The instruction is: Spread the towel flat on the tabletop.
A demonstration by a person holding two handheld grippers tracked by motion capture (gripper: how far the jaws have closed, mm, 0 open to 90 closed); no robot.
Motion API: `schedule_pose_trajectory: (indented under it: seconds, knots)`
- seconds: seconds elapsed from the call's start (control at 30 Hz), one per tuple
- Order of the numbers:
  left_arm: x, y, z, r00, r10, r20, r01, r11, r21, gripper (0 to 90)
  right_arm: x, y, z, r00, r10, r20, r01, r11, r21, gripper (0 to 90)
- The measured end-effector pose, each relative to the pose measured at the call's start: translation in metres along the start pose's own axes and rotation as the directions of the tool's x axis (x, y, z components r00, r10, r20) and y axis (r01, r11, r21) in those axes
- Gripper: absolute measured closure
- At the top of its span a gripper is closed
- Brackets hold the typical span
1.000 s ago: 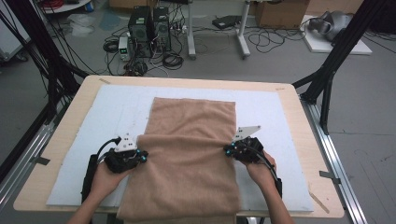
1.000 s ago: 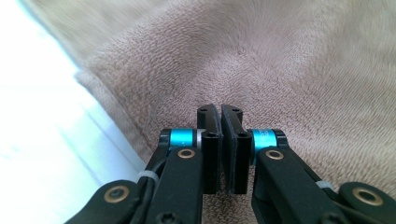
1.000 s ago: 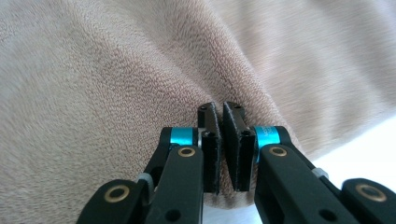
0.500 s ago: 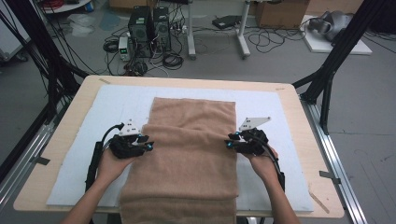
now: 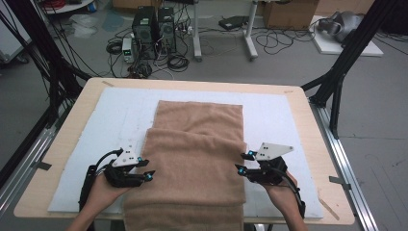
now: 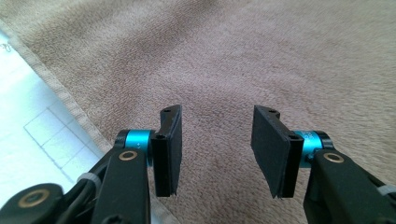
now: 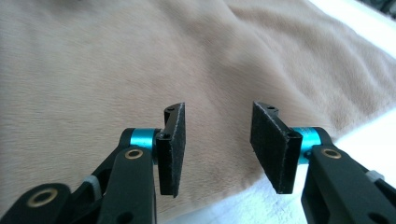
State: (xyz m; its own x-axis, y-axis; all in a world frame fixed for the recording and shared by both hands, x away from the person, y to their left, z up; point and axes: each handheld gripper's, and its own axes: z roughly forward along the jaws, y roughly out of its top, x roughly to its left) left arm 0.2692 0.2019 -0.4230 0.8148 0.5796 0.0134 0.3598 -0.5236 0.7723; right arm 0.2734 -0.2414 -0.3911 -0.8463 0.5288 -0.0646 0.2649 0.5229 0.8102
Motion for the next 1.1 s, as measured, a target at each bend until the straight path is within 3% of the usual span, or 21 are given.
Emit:
schedule_pose_trajectory:
  seconds: [0.03,0.1,0.17,0.23,0.27,0.33,0.43,0.5,0.6,0.67,0.77,0.9,1.03,1.1]
  knots:
    - [-0.002,0.000,0.000,0.9997,0.022,0.011,-0.022,0.9997,0.012,53.3,0.004,0.001,0.000,0.9987,-0.016,-0.048,0.016,1.000,-0.007,55.1]
    - [-0.004,-0.001,0.003,0.9995,0.030,0.012,-0.030,0.9991,0.029,53.5,0.008,-0.001,0.009,0.9954,-0.022,-0.093,0.025,0.999,0.033,54.6]
    - [-0.005,-0.007,0.013,0.9977,0.064,0.022,-0.066,0.9933,0.095,59.6,0.011,-0.005,0.023,0.9915,-0.032,-0.126,0.041,0.996,0.076,54.8]
    - [-0.005,-0.008,0.014,0.9977,0.060,0.031,-0.062,0.9953,0.074,70.5,0.011,-0.009,0.031,0.9901,-0.032,-0.137,0.045,0.994,0.096,55.2]
    - [-0.004,-0.009,0.015,0.9980,0.050,0.039,-0.053,0.9964,0.066,70.5,0.012,-0.011,0.037,0.9896,-0.021,-0.143,0.038,0.993,0.114,56.3]
    - [-0.003,-0.007,0.017,0.9989,0.040,0.022,-0.042,0.9976,0.055,83.5,0.009,-0.017,0.054,0.9877,-0.010,-0.156,0.035,0.986,0.164,64.9]
    - [-0.001,-0.005,0.020,0.9992,0.040,0.009,-0.040,0.9977,0.055,85.8,0.005,-0.016,0.061,0.9834,-0.008,-0.182,0.039,0.985,0.170,83.3]
    - [0.002,-0.002,0.022,0.9998,0.018,-0.005,-0.018,0.9989,0.043,86.3,0.001,-0.010,0.064,0.9793,-0.018,-0.202,0.057,0.980,0.192,86.1]
    - [0.012,0.009,0.027,0.9980,-0.001,-0.063,0.002,0.9997,0.023,86.4,-0.006,0.000,0.065,0.9852,-0.039,-0.167,0.072,0.978,0.195,86.4]
    - [0.016,0.013,0.027,0.9973,-0.002,-0.074,0.004,0.9998,0.018,86.4,-0.016,0.009,0.066,0.9917,-0.047,-0.120,0.068,0.981,0.182,86.4]
    - [0.025,0.024,0.029,0.9945,-0.033,-0.100,0.032,0.9994,-0.011,86.3,-0.031,0.016,0.066,0.9990,-0.018,-0.040,0.024,0.987,0.157,85.8]
    - [0.033,0.030,0.035,0.9906,-0.062,-0.122,0.061,0.9980,-0.015,81.3,-0.045,0.016,0.070,0.9993,0.035,0.013,-0.037,0.989,0.143,77.0]
    - [0.028,0.029,0.024,0.9909,-0.050,-0.125,0.048,0.9986,-0.021,69.9,-0.044,0.017,0.062,0.9991,0.036,0.023,-0.039,0.992,0.122,73.0]
    - [0.022,0.027,0.014,0.9920,-0.029,-0.123,0.024,0.9991,-0.035,67.8,-0.031,0.021,0.048,0.9995,-0.025,0.018,0.023,0.994,0.107,71.3]
